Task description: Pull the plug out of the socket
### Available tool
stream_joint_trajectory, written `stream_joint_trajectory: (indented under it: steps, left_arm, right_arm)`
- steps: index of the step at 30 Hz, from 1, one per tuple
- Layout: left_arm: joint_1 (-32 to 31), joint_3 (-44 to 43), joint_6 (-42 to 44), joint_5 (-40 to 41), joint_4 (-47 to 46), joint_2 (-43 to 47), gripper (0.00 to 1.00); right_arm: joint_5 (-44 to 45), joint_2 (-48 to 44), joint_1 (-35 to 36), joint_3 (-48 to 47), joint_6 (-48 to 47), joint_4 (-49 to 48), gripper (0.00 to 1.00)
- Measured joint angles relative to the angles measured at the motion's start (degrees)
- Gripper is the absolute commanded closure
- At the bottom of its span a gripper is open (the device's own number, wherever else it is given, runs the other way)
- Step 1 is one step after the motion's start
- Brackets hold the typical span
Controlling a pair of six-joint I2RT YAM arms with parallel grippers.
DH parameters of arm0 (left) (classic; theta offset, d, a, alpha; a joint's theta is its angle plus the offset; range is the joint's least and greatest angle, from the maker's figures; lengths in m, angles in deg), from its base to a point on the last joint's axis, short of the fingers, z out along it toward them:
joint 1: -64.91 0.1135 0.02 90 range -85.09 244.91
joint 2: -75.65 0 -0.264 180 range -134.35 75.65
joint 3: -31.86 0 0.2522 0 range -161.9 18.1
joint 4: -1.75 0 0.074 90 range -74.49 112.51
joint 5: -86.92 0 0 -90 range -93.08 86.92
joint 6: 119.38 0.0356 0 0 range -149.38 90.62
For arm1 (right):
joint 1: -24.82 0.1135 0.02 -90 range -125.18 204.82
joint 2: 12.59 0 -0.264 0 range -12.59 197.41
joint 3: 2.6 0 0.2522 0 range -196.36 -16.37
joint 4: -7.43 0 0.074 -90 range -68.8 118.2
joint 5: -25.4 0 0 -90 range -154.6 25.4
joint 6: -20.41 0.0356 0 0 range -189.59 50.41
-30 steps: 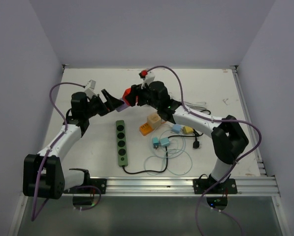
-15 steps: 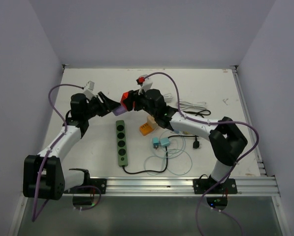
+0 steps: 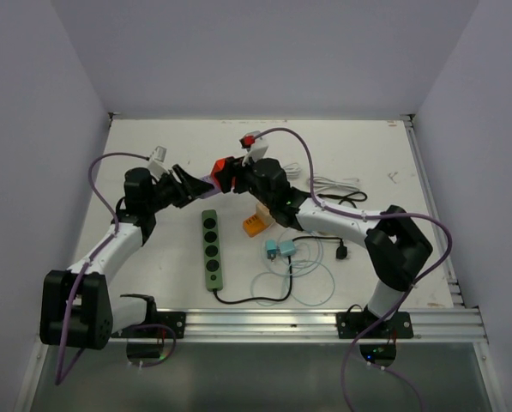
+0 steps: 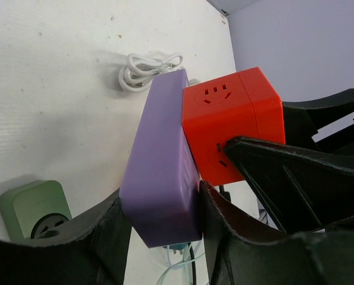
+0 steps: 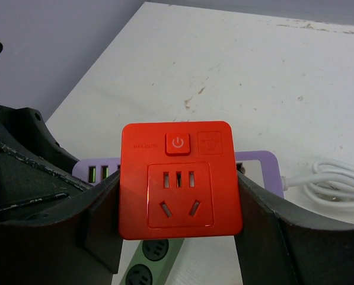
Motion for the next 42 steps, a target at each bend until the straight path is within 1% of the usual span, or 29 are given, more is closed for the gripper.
stream_joint_trajectory:
  steps: [7,10,11,17,20,24,31,36,39,40,42]
  left_arm:
    - [0.0,0.0,-1.27,-0.13,-1.03,-0.02,0.68]
    - [0.0,0.0,-1.64,-0.33,-1.33,-0.04,0.87]
    - [0.0,0.0,-1.64,-0.33,-1.38,-0.04,1.0]
    - [0.0,-0.15,-0.5,0.02,-0.7,-0.09,1.0]
    - [-0.02,-0.85,2.89,1.05,1.25,0.0,1.0]
    - [-0.37,-1.7,8.22,4.13,4.35,1.07,1.0]
    - [-1.7,-2.93,12.96,8.15,7.61,2.78,1.0]
    - [-2.32,-3.8,15.37,10.88,9.77,3.93,1.0]
    - [-2.58,-3.85,17.0,13.16,11.56,5.77,1.0]
    - [-2.71,-3.87,17.49,14.08,12.15,6.43,1.0]
    - [-3.08,-4.11,18.56,15.61,13.18,7.41,1.0]
  right_arm:
    - [0.5,-0.46,0.28,1.38,0.37,-1.9,1.0]
    - [1.42,-0.83,0.66,1.92,0.28,-2.47,1.0]
    - [1.75,-0.83,0.79,1.97,0.17,-2.64,1.0]
    - [2.05,-0.83,1.01,2.05,0.22,-2.32,1.0]
    - [1.77,-0.83,1.14,1.88,0.68,-0.87,1.0]
    - [1.03,-0.72,1.51,0.02,0.79,3.58,1.0]
    - [-1.36,-0.57,1.33,-2.16,0.85,7.96,1.0]
    - [-4.87,0.81,0.61,-5.35,1.18,11.76,0.88]
    - [-9.11,2.1,-0.37,-7.19,2.23,13.03,0.83]
    - [-10.49,2.54,-0.63,-7.89,2.51,13.53,0.79]
    - [-12.85,3.28,-1.11,-9.64,2.97,15.21,0.74]
